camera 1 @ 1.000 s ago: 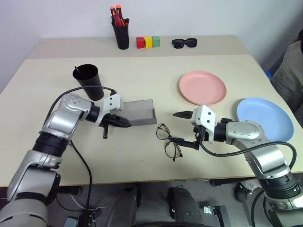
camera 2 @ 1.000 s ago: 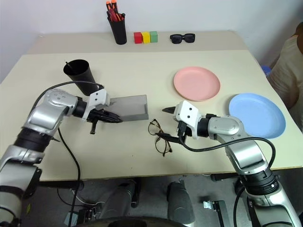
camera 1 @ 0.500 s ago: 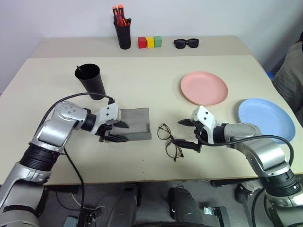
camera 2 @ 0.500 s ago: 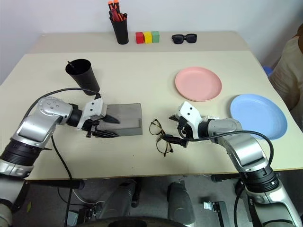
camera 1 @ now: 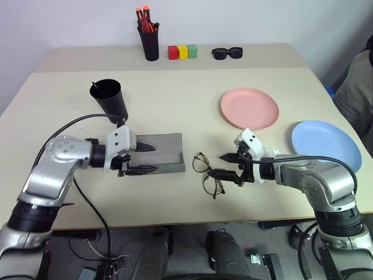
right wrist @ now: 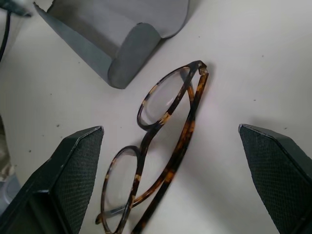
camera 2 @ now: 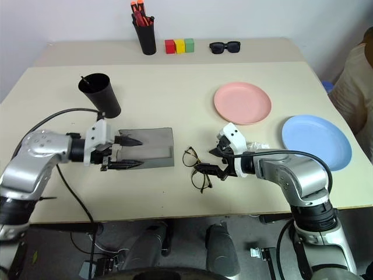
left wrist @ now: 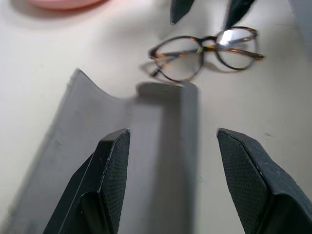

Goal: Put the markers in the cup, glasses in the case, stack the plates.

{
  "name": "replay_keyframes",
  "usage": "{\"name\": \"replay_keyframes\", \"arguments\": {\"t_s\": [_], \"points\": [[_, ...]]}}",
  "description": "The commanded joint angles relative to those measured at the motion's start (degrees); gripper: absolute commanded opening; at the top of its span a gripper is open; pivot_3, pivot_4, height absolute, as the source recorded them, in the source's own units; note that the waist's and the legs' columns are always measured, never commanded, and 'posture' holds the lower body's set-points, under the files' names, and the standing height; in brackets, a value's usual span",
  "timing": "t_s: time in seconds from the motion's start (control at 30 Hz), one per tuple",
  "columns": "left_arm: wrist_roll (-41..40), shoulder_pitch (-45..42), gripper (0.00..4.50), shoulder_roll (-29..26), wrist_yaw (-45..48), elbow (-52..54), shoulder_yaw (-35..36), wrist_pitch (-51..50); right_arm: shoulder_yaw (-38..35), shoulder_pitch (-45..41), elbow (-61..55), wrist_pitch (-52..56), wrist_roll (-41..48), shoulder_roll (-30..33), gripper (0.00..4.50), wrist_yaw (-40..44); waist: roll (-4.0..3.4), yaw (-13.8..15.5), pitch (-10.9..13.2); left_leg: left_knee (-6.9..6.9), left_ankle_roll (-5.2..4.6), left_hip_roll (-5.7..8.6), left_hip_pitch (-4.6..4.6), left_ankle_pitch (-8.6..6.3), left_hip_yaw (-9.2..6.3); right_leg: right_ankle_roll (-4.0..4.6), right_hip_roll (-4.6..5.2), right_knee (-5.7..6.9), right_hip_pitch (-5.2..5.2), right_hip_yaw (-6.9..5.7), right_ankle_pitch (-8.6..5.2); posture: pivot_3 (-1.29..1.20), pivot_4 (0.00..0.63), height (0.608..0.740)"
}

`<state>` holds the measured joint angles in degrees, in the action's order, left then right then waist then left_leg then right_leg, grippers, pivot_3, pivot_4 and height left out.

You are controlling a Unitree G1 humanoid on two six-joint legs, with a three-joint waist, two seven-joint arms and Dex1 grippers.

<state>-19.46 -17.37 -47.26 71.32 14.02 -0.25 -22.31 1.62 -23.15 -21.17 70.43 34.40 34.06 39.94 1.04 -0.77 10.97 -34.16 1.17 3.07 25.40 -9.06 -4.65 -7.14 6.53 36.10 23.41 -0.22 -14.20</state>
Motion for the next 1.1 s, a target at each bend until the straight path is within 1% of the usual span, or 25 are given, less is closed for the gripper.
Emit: {"name": "replay_keyframes", "arguments": {"t_s": [0.03, 0.13, 0.3, 0.33, 0.37, 0.4, 0.5, 0.6, 0.73, 0.87, 0.93, 1.0, 1.1], "points": [[-3.0, 5.4, 2.89, -2.0, -1.0, 6.7, 5.0, -0.6, -0.9, -1.7, -1.0, 2.9, 2.1, -1.1, 4.50, -1.6, 0.00, 0.1, 0.0, 0.00, 0.00, 0.00, 0.00, 0.00, 0.00, 0.02, 0.01, -0.01, 0.00, 0.00, -0.01, 0.00, 0.150, 0.740], [-3.6, 9.6, 2.89, -3.0, -1.5, 9.0, 6.6, 0.0, -1.3, -2.3, -0.4, 4.7, 2.8, -2.0, 4.50, -2.5, -0.02, 0.2, 0.0, 0.01, 0.00, 0.00, 0.00, -0.01, 0.02, 0.04, 0.04, -0.04, -0.01, 0.00, -0.02, 0.00, 0.150, 0.740], [-5.6, 16.6, 2.89, -2.7, -3.9, 13.0, 10.8, -0.3, -1.7, -3.4, 1.0, 8.1, 4.2, -2.6, 4.50, -3.2, -0.02, 0.1, 0.0, 0.02, 0.00, 0.00, 0.00, -0.02, 0.03, 0.26, 0.09, -0.05, 0.01, 0.00, -0.14, 0.00, 0.150, 0.740], [-5.6, 17.8, 2.93, -2.6, -4.4, 13.4, 11.3, -0.1, -1.7, -3.5, 1.2, 8.3, 4.4, -2.7, 4.00, -3.3, -0.02, 0.1, 0.0, 0.02, 0.00, 0.00, 0.00, -0.03, 0.03, 0.26, 0.10, -0.05, 0.01, 0.00, -0.15, 0.00, 0.150, 0.740], [-5.6, 18.8, 2.93, -2.6, -4.8, 13.7, 11.6, 0.1, -1.8, -3.6, 1.3, 8.5, 4.6, -2.7, 3.69, -3.4, -0.04, 0.1, 0.0, 0.03, 0.00, 0.00, 0.00, -0.03, 0.04, 0.27, 0.11, -0.05, 0.02, 0.00, -0.15, 0.00, 0.150, 0.740], [-5.6, 19.6, 2.93, -2.6, -5.1, 13.9, 11.8, 0.4, -1.8, -3.7, 1.4, 8.8, 4.8, -2.8, 3.27, -3.5, -0.04, 0.1, 0.0, 0.04, 0.00, 0.01, 0.00, -0.03, 0.05, 0.27, 0.12, -0.05, 0.02, 0.00, -0.15, 0.00, 0.150, 0.740], [-5.9, 22.0, 2.93, -2.3, -5.9, 14.3, 12.5, 0.8, -1.8, -4.0, 2.0, 9.6, 4.9, -3.6, 1.60, -4.4, -0.04, 0.1, 0.0, 0.05, 0.01, 0.00, 0.00, -0.03, 0.07, 0.28, 0.12, -0.06, 0.03, 0.00, -0.16, 0.00, 0.150, 0.740], [-6.2, 23.4, 2.93, -2.2, -6.7, 15.0, 12.9, 0.7, -3.1, -4.6, 3.0, 10.6, 5.5, -5.0, 0.03, -5.5, -0.05, 0.1, 0.0, 0.05, 0.02, 0.00, 0.01, -0.04, 0.07, 0.29, 0.13, -0.07, 0.03, 0.00, -0.16, 0.00, 0.150, 0.740], [-6.4, 25.3, 2.93, -2.1, -8.0, 16.1, 13.0, -0.1, -3.9, -5.1, 3.3, 11.4, 6.1, -5.4, 0.03, -6.5, -0.05, 0.1, 0.0, 0.07, 0.03, 0.00, 0.01, -0.06, 0.07, 0.30, 0.14, -0.09, 0.04, 0.00, -0.17, 0.00, 0.150, 0.740], [-6.6, 27.4, 2.93, -1.3, -10.6, 16.4, 14.5, -1.1, -2.5, -6.0, -0.4, 9.4, 6.5, -3.0, 0.03, -5.0, -0.08, 0.1, 0.0, 0.14, 0.02, 0.01, 0.01, -0.06, 0.11, 0.30, 0.17, -0.12, 0.06, 0.00, -0.17, 0.00, 0.150, 0.740], [-6.6, 27.9, 2.93, -0.3, -12.5, 15.5, 16.0, -1.2, 1.5, -6.9, -4.5, 4.8, 4.8, 1.5, 0.03, -1.6, -0.16, 0.1, 0.1, 0.13, 0.02, 0.01, 0.03, -0.06, 0.11, 0.30, 0.18, -0.13, 0.07, 0.00, -0.17, 0.00, 0.150, 0.740], [-6.7, 28.6, 2.93, 0.9, -14.1, 14.5, 17.7, -0.9, 4.2, -8.8, -7.0, 0.6, 4.1, 4.3, 0.03, 1.3, -0.15, 0.1, 0.1, 0.13, 0.01, 0.02, 0.05, -0.07, 0.14, 0.30, 0.22, -0.16, 0.08, 0.00, -0.18, 0.00, 0.150, 0.740], [-6.4, 29.6, 2.93, 2.1, -15.5, 11.8, 20.2, 0.2, 6.5, -15.5, -5.8, -3.2, 3.5, 3.7, 0.03, 3.5, -0.16, -0.4, 0.1, 0.16, 0.09, -0.06, 0.04, -0.12, 0.14, 0.31, 0.20, -0.21, 0.08, 0.00, -0.18, 0.00, 0.150, 0.740]]}}
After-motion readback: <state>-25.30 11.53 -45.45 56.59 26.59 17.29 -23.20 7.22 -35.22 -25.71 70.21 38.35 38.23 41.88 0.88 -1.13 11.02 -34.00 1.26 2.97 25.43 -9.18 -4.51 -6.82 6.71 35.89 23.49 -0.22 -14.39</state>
